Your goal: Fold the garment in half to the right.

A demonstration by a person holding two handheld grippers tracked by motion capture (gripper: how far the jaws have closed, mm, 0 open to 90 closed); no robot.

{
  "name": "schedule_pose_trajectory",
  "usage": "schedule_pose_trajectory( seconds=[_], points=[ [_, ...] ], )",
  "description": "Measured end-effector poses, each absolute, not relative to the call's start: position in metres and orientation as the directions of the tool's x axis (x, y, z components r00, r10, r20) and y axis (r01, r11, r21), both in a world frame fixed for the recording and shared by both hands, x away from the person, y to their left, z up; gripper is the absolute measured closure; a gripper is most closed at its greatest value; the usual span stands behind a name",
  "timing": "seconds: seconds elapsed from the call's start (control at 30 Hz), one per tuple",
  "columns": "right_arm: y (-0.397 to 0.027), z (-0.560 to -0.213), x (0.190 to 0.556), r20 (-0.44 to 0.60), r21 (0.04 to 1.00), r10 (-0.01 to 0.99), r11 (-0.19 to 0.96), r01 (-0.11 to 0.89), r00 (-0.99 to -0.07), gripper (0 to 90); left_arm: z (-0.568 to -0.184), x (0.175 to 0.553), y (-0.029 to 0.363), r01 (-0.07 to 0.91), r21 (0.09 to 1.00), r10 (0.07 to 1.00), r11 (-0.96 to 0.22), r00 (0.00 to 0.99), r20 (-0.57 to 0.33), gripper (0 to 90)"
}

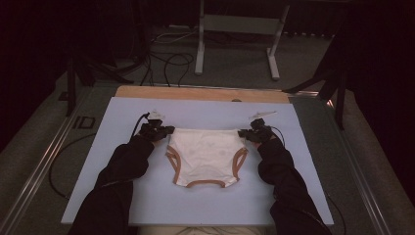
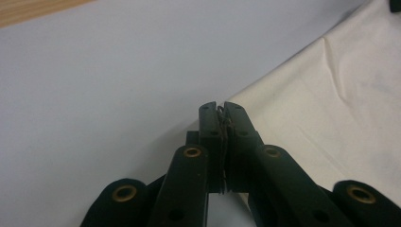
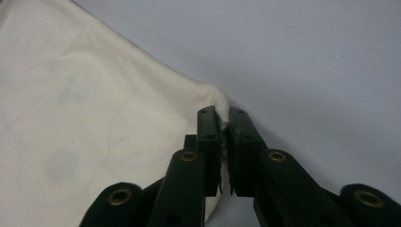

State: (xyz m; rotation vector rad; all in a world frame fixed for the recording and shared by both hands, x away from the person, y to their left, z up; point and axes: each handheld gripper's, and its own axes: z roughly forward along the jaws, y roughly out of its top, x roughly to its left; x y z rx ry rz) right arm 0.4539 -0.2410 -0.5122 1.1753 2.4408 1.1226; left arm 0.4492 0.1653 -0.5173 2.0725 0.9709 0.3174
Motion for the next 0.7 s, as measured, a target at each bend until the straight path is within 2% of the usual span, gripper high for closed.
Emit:
schedule_pose_trajectory(
  seconds=[0.17, 0.23, 0.43, 0.57, 0.7],
  points=[
    [-0.241, -0.513, 0.457, 0.132, 0.708, 0.740, 0.395, 0.585, -0.659, 80.7, -0.518, 0.451, 0.164, 0.553, 0.749, 0.743, -0.364, 0.657, -0.124, 87.2],
    [-0.241, -0.512, 0.457, 0.139, 0.711, 0.738, 0.389, 0.586, -0.660, 74.8, -0.517, 0.450, 0.163, 0.548, 0.752, 0.746, -0.365, 0.655, -0.116, 83.5],
    [-0.242, -0.509, 0.457, 0.151, 0.711, 0.741, 0.378, 0.593, -0.654, 51.4, -0.510, 0.446, 0.160, 0.545, 0.757, 0.752, -0.360, 0.650, -0.111, 56.3],
    [-0.239, -0.506, 0.455, 0.163, 0.715, 0.732, 0.374, 0.590, -0.661, 37.4, -0.504, 0.443, 0.160, 0.552, 0.756, 0.748, -0.351, 0.651, -0.129, 43.7],
    [-0.238, -0.503, 0.454, 0.189, 0.722, 0.719, 0.359, 0.591, -0.669, 27.5, -0.498, 0.440, 0.162, 0.551, 0.756, 0.747, -0.352, 0.652, -0.128, 31.4]
  ],
)
